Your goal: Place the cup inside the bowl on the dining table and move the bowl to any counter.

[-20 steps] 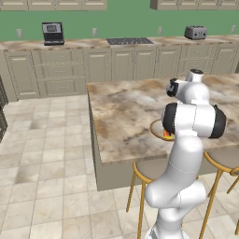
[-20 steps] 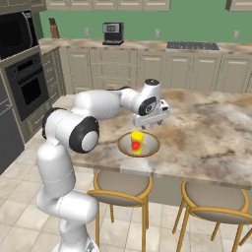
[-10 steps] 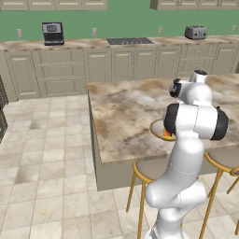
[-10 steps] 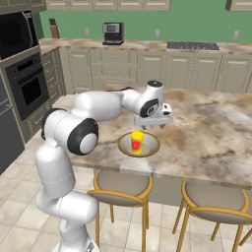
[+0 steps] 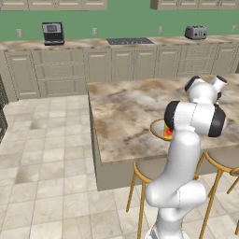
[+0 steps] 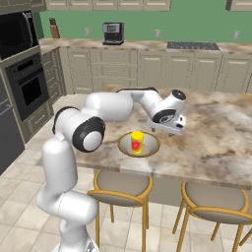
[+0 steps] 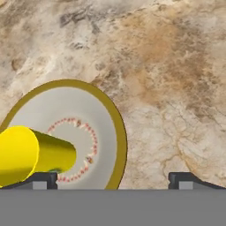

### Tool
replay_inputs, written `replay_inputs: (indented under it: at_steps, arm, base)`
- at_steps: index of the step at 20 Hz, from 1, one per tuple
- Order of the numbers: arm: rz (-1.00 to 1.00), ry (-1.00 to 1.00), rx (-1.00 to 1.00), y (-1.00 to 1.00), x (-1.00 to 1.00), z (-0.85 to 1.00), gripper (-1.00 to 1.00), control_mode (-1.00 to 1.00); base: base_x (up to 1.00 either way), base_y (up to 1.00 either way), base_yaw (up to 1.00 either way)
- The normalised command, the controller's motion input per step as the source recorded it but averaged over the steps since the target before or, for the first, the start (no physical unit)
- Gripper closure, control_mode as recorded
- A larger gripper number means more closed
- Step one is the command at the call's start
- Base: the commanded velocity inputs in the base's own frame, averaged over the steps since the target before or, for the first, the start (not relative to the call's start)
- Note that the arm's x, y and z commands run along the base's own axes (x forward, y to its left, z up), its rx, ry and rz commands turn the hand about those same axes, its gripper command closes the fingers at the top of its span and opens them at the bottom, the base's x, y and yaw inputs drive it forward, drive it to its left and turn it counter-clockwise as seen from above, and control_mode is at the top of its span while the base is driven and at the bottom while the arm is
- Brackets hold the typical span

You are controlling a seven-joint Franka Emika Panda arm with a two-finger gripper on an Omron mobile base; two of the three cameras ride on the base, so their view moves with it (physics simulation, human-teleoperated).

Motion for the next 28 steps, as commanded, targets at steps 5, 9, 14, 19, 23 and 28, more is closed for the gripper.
replay_inputs:
  at_steps: [5, 9, 14, 19, 23, 28]
  arm:
    - [-0.19, 0.01, 0.18, -0.33, 0.00, -0.10, -1.00, -1.00]
    - [-0.10, 0.02, 0.14, -0.11, 0.00, -0.09, -1.00, -1.00]
    - [0.00, 0.00, 0.08, 0.03, 0.00, -0.15, -1.00, -1.00]
    - [0.00, 0.00, 0.00, 0.18, 0.00, 0.00, -1.00, -1.00]
    - [0.00, 0.00, 0.00, 0.31, 0.00, 0.00, -1.00, -1.00]
    - [0.00, 0.01, 0.00, 0.31, 0.00, -0.01, -1.00, -1.00]
  base:
    - [0.00, 0.00, 0.00]
    - [0.00, 0.00, 0.00]
    - [0.00, 0.00, 0.00]
    - [0.00, 0.00, 0.00]
    - [0.00, 0.00, 0.00]
    - [0.00, 0.00, 0.00]
